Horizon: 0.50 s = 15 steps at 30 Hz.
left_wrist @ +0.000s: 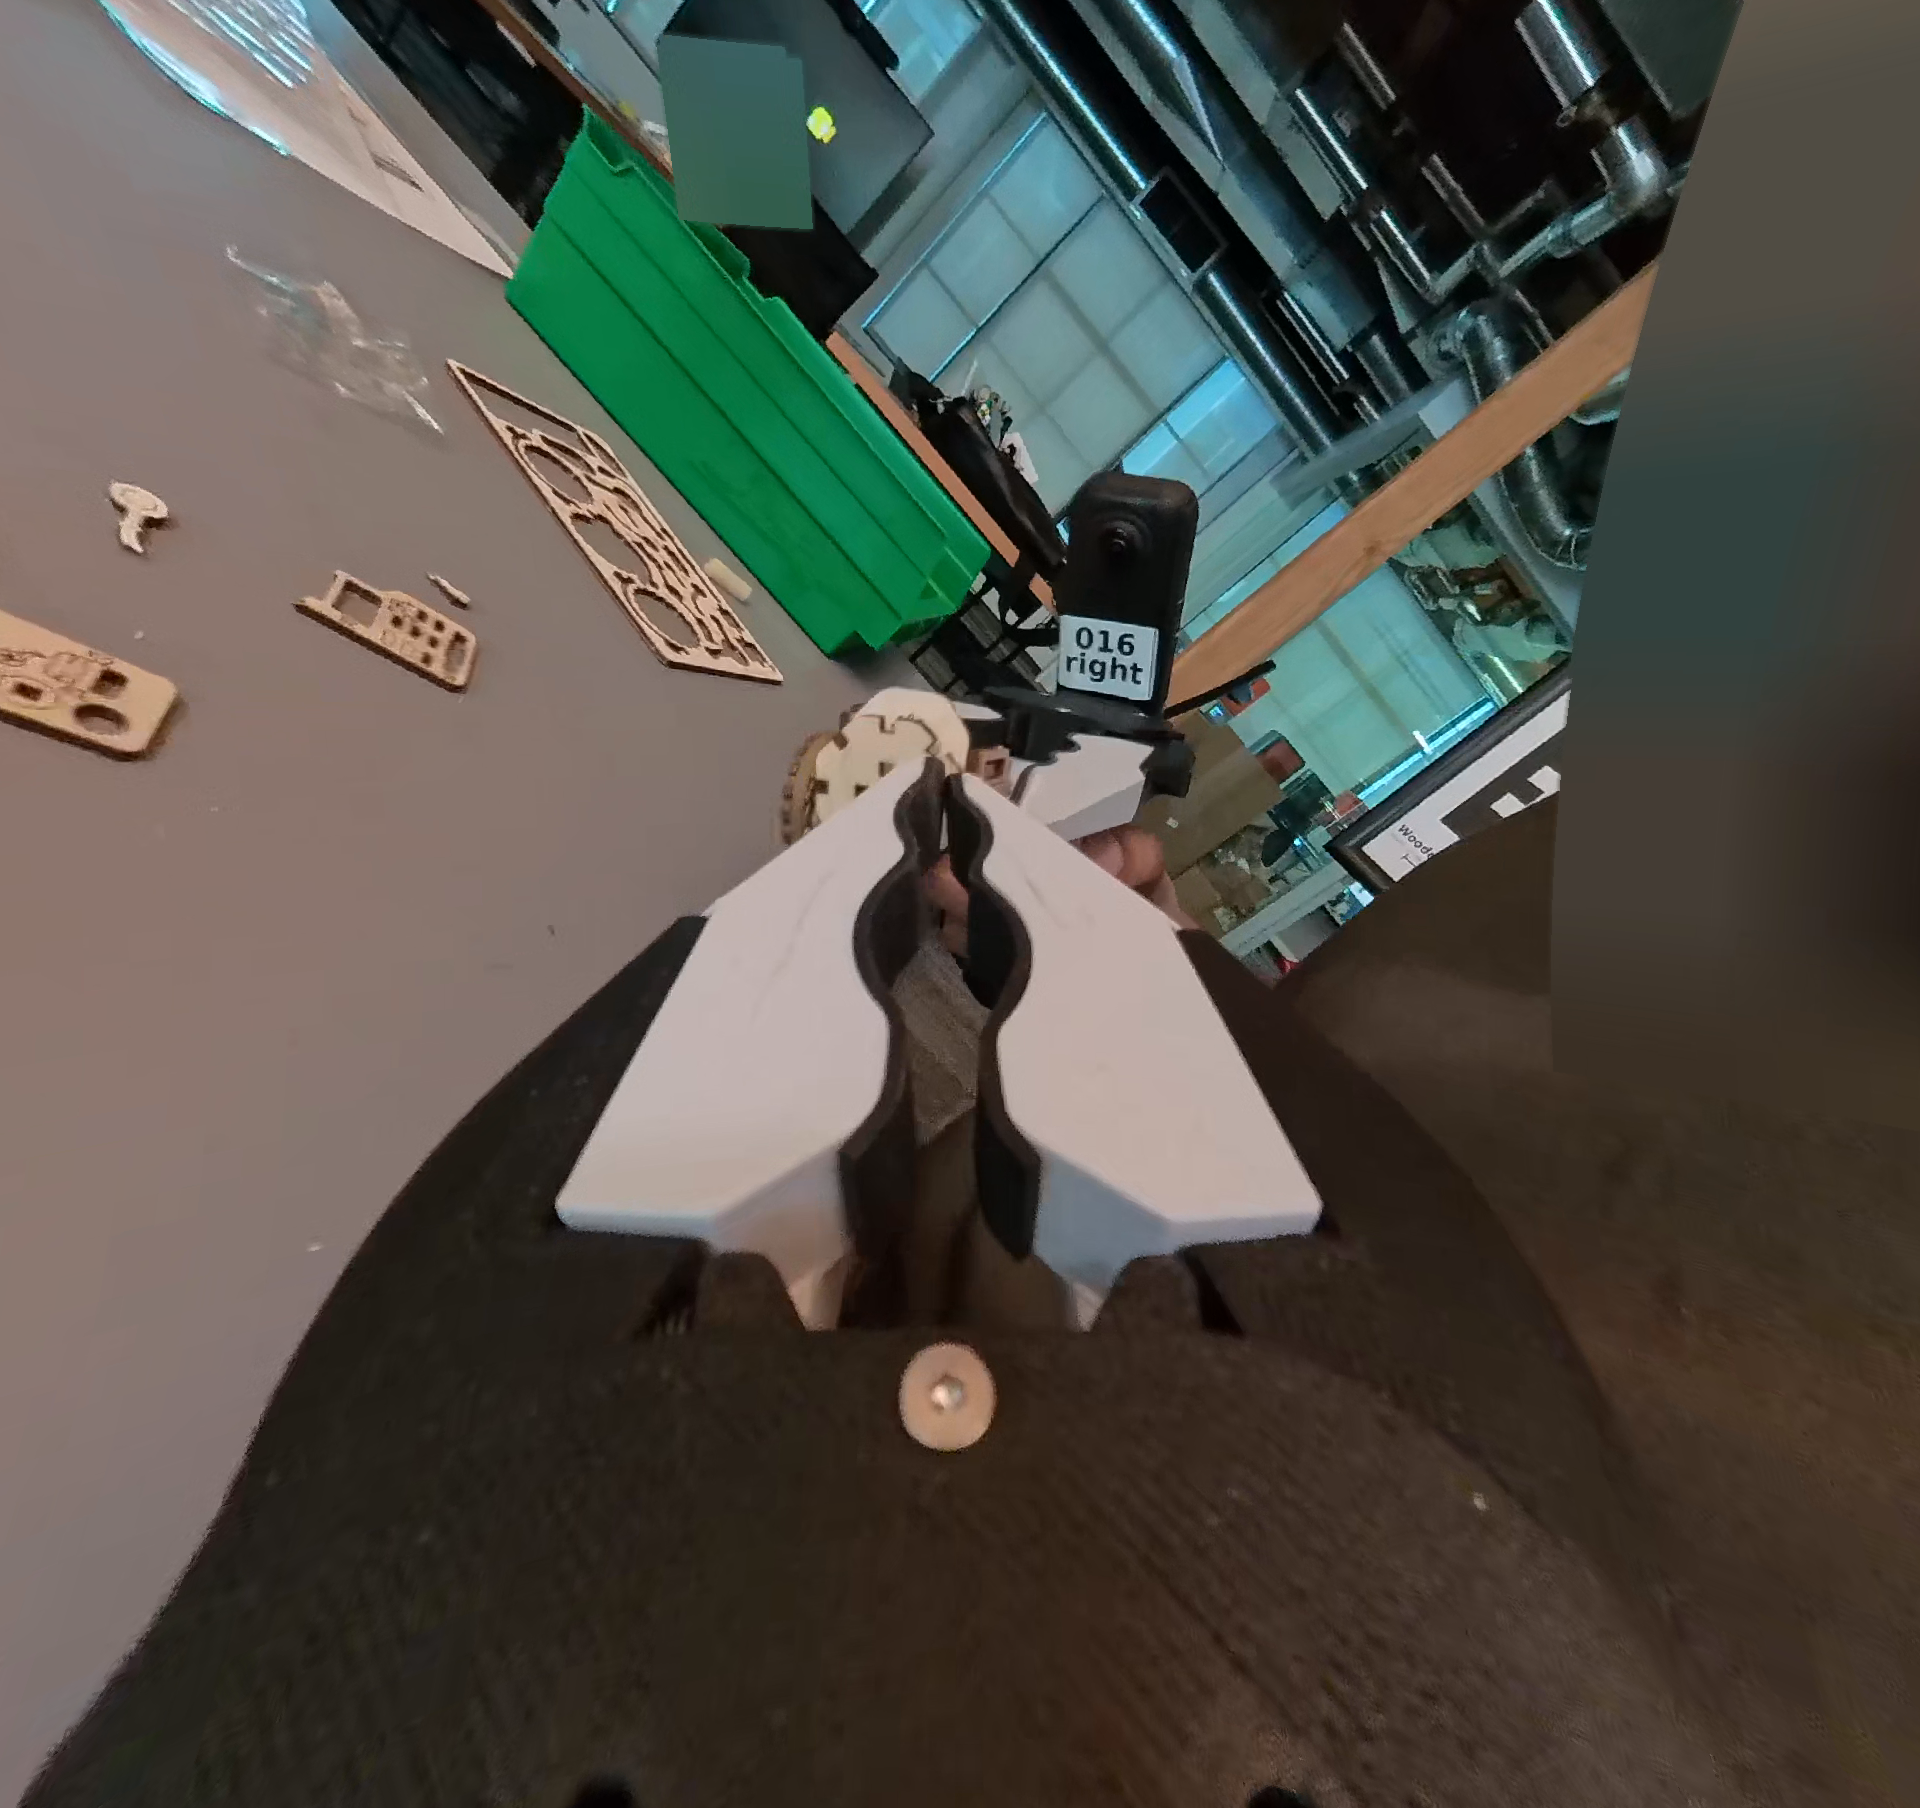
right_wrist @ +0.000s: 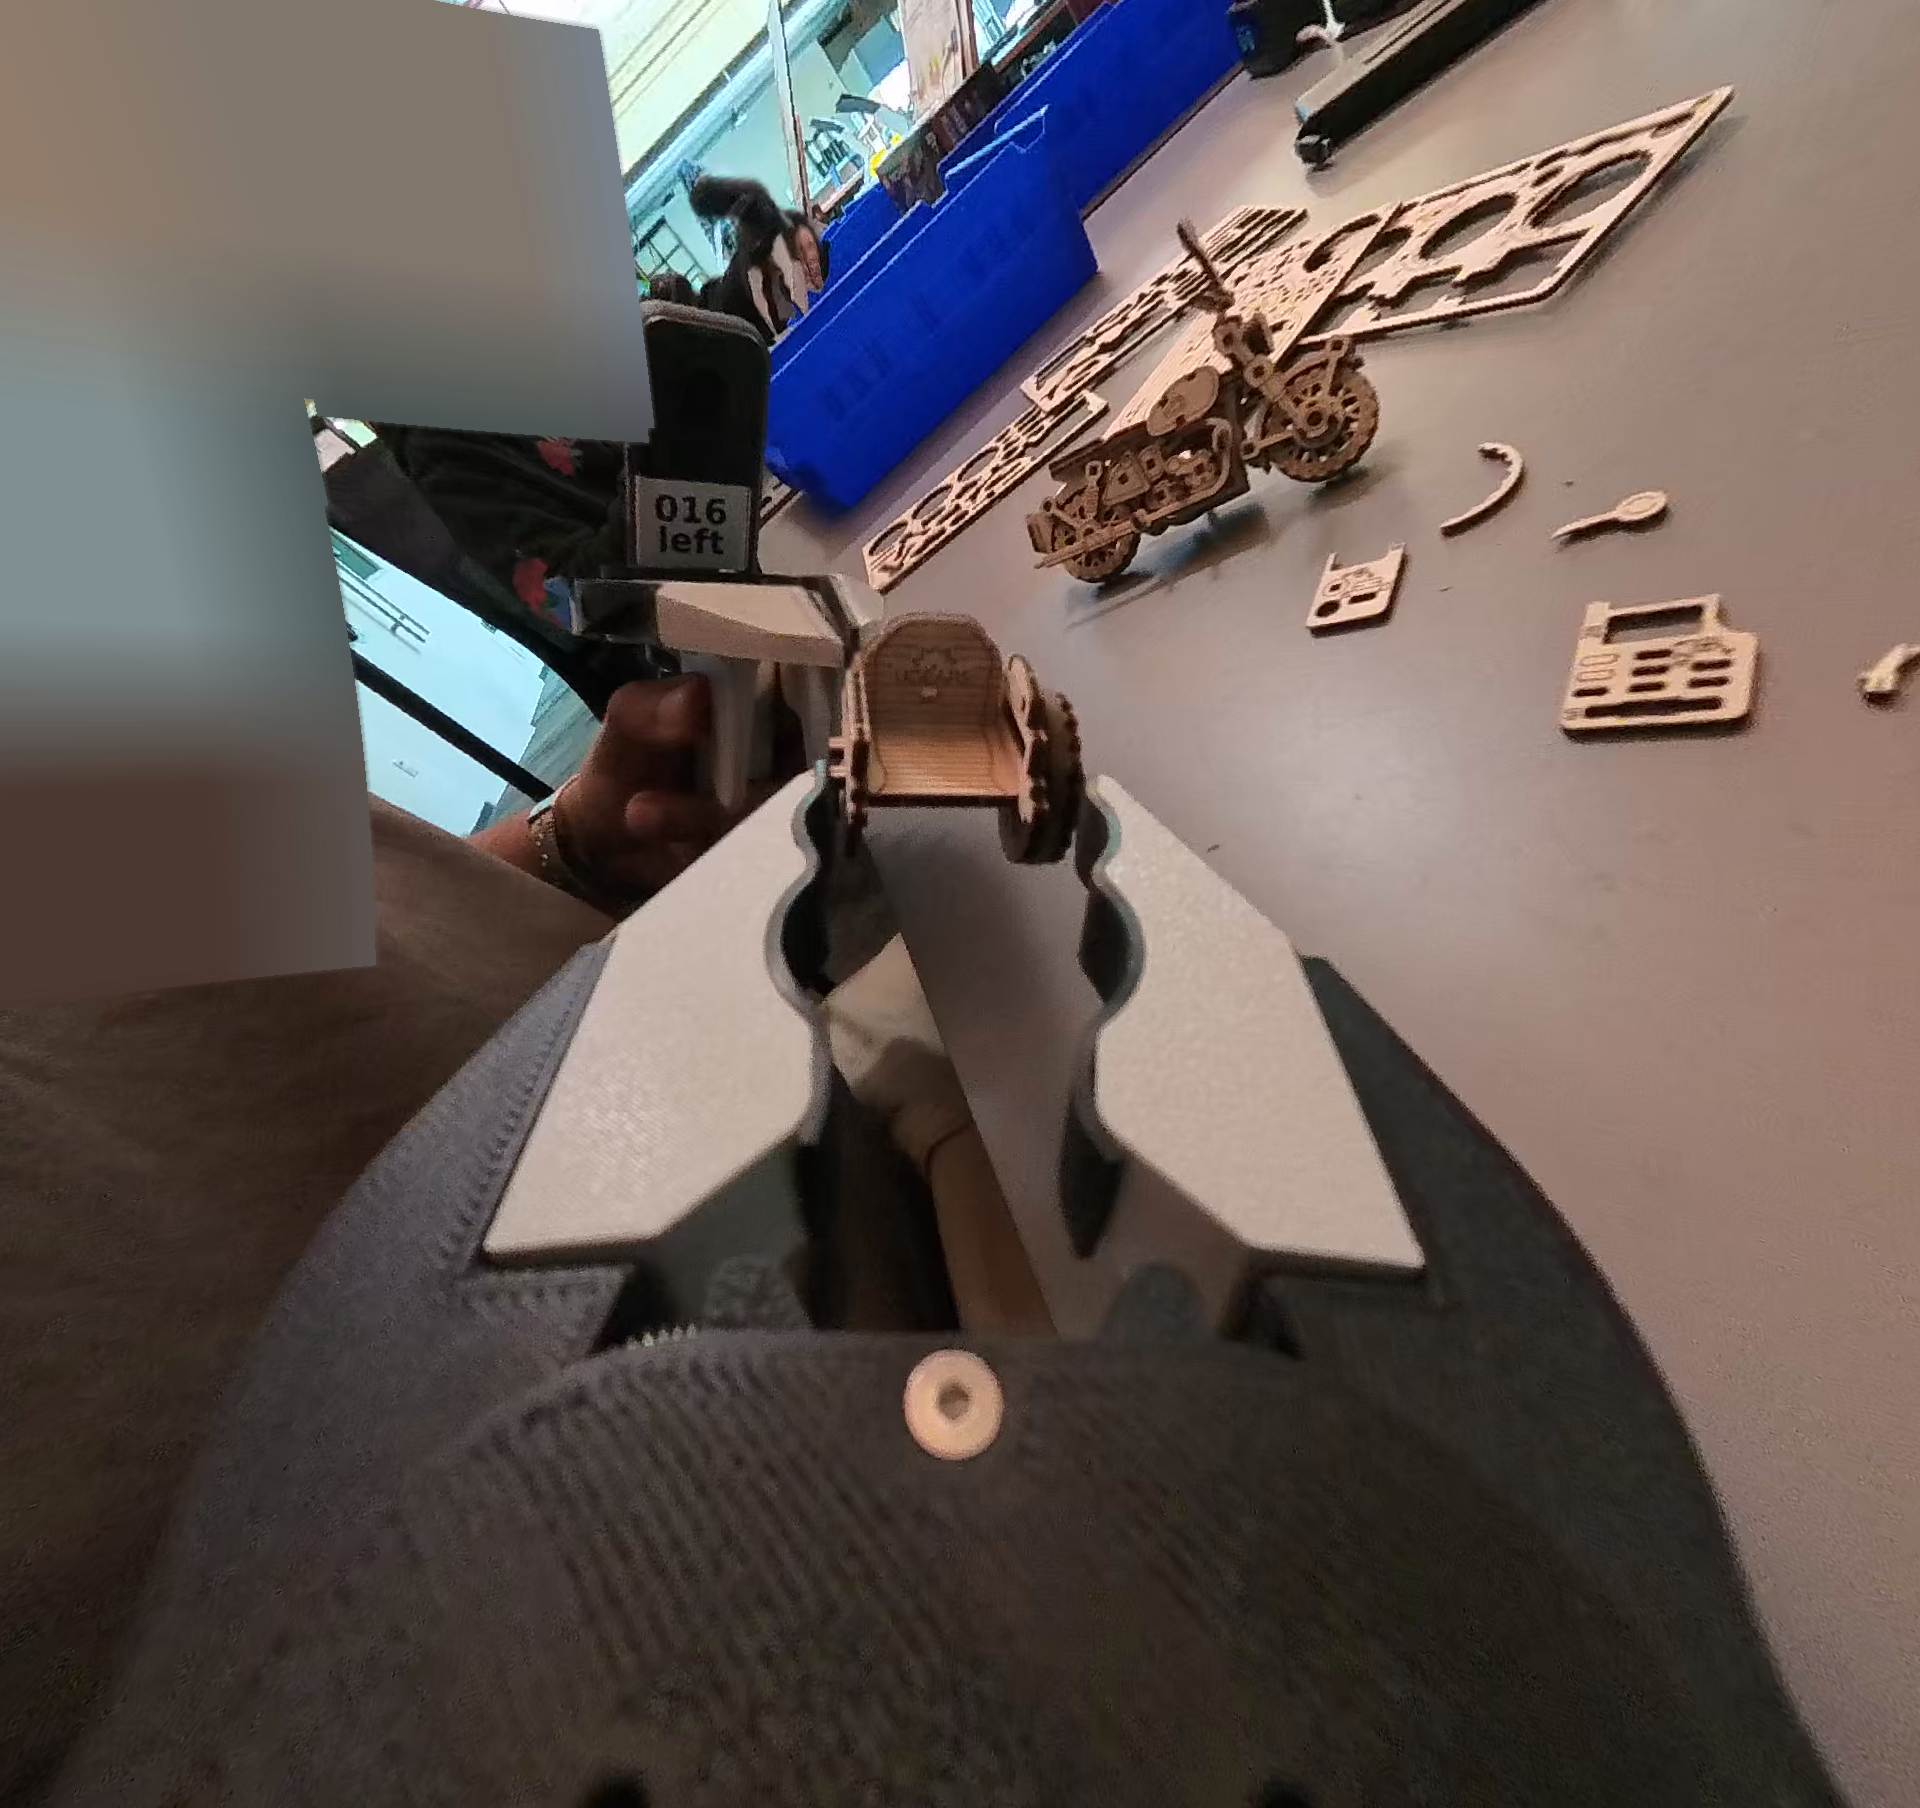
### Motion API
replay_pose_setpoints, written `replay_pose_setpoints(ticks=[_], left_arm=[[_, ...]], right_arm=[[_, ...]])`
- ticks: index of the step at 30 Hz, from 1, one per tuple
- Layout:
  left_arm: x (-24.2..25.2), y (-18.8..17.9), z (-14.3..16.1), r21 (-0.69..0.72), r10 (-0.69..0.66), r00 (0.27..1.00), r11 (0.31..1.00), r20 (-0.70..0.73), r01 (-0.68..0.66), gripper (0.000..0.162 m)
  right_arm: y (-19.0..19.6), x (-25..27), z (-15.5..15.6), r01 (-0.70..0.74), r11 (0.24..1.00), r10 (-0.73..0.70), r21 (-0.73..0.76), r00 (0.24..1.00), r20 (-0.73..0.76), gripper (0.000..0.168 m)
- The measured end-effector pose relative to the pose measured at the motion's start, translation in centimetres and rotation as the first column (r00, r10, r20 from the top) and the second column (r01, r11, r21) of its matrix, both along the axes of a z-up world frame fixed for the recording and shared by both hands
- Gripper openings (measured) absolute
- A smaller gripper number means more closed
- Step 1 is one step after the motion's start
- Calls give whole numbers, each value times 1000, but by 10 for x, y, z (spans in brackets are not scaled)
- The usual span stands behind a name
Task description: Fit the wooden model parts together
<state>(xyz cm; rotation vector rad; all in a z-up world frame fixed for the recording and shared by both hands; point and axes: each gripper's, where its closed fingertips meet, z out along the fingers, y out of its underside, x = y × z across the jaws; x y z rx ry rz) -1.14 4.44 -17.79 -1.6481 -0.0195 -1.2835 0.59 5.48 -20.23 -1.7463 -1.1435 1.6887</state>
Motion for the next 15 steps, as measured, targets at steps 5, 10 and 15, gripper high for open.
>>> replay_pose_setpoints(ticks=[5, 10, 15], left_arm=[[1, -2, -2, -21, -25, 999, 999, 30, 26, 0], [-2, 1, -8, -50, -4, 1000, 999, 18, 5, 0], [4, 0, -4, -42, -19, 999, 999, 45, 21, 0]], right_arm=[[4, 2, 0, 21, 1000, -21, 13, 1000, 2, 45], [0, 2, -1, 6, 999, -6, 48, 1000, 10, 45], [-5, 1, -4, -19, 998, 18, 64, 1000, 25, 45]])
